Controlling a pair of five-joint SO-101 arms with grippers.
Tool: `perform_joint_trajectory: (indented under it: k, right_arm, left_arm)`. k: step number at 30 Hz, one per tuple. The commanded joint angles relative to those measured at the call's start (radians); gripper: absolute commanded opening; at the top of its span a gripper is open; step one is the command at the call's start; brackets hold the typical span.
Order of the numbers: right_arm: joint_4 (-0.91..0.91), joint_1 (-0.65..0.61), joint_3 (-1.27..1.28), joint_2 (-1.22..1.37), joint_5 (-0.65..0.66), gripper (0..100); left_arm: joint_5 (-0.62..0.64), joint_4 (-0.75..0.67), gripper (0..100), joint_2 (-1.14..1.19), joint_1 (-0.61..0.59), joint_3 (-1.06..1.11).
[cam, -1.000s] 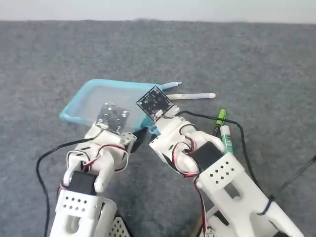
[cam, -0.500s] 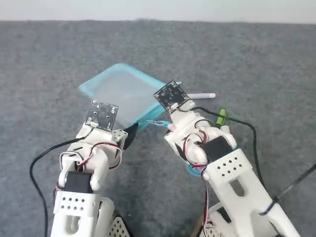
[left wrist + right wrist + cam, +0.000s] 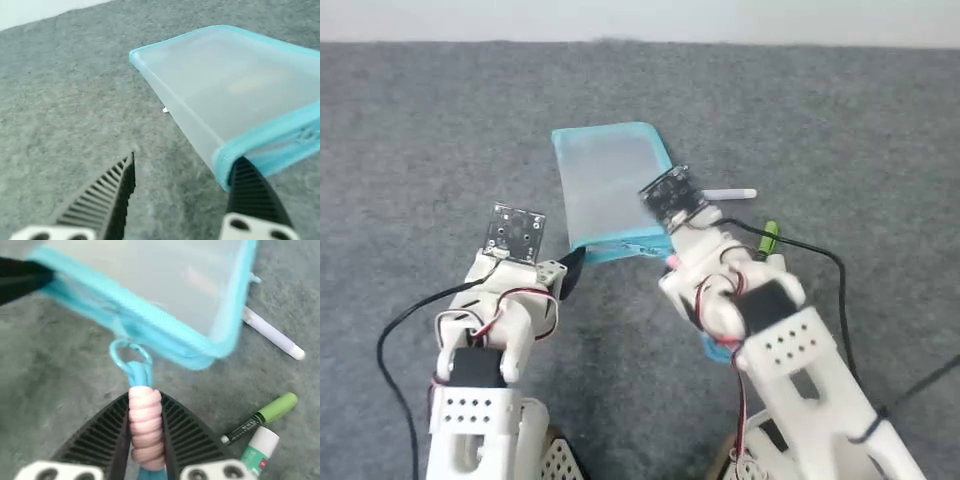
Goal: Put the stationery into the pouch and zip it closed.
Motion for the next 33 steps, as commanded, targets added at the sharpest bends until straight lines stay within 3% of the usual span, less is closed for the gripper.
perform_joint_trajectory:
  k: [1, 5, 9, 20, 27, 33]
  right_arm:
    - [0.068, -0.139, -0.035, -0.130, 0.012, 0.6]
    - [0.119, -0.229, -0.032, -0.202, 0.046, 0.6]
    - [0.162, -0.289, -0.032, -0.243, 0.061, 0.6]
    - [0.165, -0.302, 0.008, -0.275, 0.068, 0.6]
    - [0.166, -0.302, 0.011, -0.275, 0.068, 0.6]
    - [0.174, -0.278, 0.012, -0.274, 0.068, 0.6]
  left_arm:
    - [0.000, -0.037, 28, 0.021, 0.054, -0.012]
    - [0.002, -0.046, 28, 0.021, 0.068, -0.001]
    - [0.002, -0.153, 28, 0.021, 0.068, 0.064]
    - [0.068, -0.270, 27, 0.015, 0.071, 0.117]
    - [0.066, -0.279, 0, 0.015, 0.140, 0.130]
    - [0.083, -0.281, 1, 0.014, 0.101, 0.128]
